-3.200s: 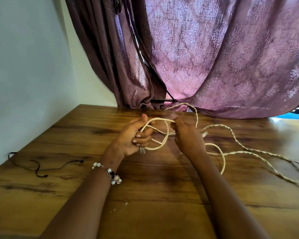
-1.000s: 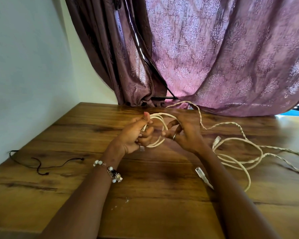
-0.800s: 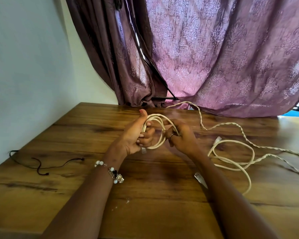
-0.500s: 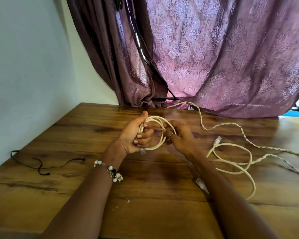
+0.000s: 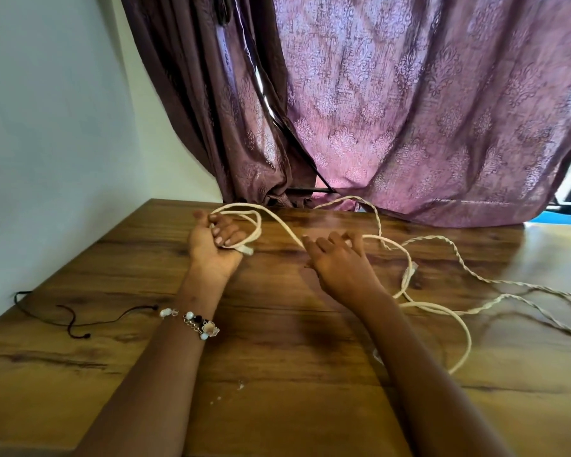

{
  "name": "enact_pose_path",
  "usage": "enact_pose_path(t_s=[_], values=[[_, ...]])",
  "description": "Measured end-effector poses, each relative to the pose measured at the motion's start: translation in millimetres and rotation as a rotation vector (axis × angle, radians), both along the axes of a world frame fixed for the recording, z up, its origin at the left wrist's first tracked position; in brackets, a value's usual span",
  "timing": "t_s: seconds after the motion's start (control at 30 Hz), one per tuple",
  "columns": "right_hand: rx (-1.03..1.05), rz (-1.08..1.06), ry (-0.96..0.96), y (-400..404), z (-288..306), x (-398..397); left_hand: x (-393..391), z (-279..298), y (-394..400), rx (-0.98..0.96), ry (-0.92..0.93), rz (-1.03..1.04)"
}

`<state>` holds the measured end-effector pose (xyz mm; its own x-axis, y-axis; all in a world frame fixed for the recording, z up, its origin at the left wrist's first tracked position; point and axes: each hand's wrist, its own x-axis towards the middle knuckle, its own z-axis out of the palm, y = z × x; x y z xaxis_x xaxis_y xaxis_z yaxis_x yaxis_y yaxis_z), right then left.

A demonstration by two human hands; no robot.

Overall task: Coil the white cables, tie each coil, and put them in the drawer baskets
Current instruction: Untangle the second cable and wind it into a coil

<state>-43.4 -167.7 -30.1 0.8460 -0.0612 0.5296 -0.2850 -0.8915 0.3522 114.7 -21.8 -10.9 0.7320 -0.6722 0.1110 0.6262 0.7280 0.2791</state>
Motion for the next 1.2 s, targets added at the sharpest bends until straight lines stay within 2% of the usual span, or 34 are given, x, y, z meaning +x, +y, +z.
enact_pose_path(t_s=[0.07,0.13,0.3,0.43,0.6,0.7,0.87,1.0,1.07,1.2], values=[[-0.113,0.031,-0.07,2,-2,1,4,1,2,-0.022,0.021,0.074],[-0.133,0.107,-0.079,5,-2,0,0,4,3,0.071,-0.049,0.148],[-0.05,0.342,-0.147,22,5,2,-30,5,-14,0.68,-0.551,0.332],[0.115,0.439,-0.062,23,6,4,-46,1,-22,0.72,-0.698,0.261],[0.548,0.547,-0.251,6,10,0,-47,-2,-22,0.77,-0.797,0.165],[0.519,0.463,-0.303,5,14,-4,-51,-4,-23,0.849,-0.967,0.028],[0.52,0.444,-0.482,-19,13,-5,-62,-4,-23,0.767,-0.972,-0.286],[0.504,0.519,-0.435,-34,8,1,-59,-7,-20,0.551,-0.847,-0.582],[0.609,0.606,-0.425,-31,8,2,-56,-9,-20,0.441,-0.815,-0.569],[1.03,0.695,-0.265,-20,5,2,-49,-10,-19,0.35,-0.772,-0.44]])
